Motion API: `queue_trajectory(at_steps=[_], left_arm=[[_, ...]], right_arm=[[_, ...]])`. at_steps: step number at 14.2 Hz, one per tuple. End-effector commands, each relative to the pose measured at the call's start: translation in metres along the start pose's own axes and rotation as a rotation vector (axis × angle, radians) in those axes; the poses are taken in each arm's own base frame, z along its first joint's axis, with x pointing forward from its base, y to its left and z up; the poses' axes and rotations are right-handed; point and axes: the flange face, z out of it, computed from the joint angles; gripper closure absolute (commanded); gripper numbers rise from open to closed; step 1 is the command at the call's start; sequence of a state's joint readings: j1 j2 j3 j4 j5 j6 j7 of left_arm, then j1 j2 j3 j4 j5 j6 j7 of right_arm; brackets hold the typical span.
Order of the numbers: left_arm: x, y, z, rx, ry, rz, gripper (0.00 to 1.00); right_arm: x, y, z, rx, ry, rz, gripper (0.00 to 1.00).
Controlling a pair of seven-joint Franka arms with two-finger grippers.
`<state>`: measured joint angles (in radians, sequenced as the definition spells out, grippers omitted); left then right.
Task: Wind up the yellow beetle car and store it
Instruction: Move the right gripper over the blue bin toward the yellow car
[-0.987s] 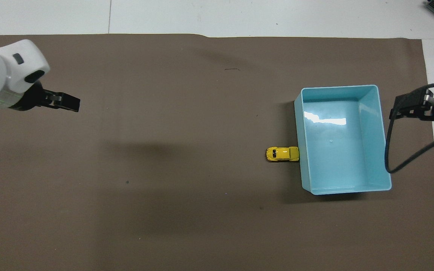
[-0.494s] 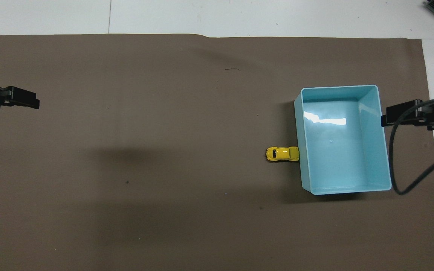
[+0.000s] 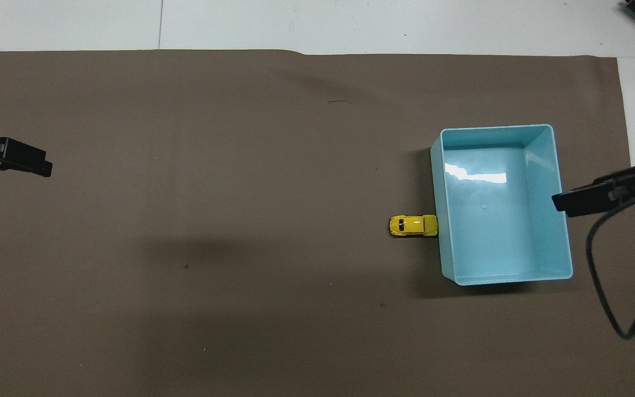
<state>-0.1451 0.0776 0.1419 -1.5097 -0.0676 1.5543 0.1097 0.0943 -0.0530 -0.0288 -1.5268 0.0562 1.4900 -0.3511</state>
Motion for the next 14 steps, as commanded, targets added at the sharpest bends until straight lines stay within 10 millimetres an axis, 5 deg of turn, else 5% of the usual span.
queue_trajectory(at_steps=[1, 7, 10, 14], left_arm=[[-0.009, -0.004, 0.000, -0.005, -0.009, -0.004, 0.00], [-0.009, -0.015, -0.002, 0.040, -0.005, -0.025, 0.00], [-0.013, -0.035, -0.005, 0.039, -0.008, -0.063, 0.00], [-0.011, -0.025, -0.007, 0.040, 0.000, -0.043, 0.00]], right_arm=[[-0.014, -0.011, 0.008, 0.022, -0.013, -0.232, 0.00], [-0.007, -0.030, 0.028, 0.026, -0.051, -0.620, 0.00], [0.004, -0.053, 0.048, 0.006, -0.057, -0.773, 0.00], [0.014, -0.076, 0.080, 0.001, -0.075, -0.889, 0.00]])
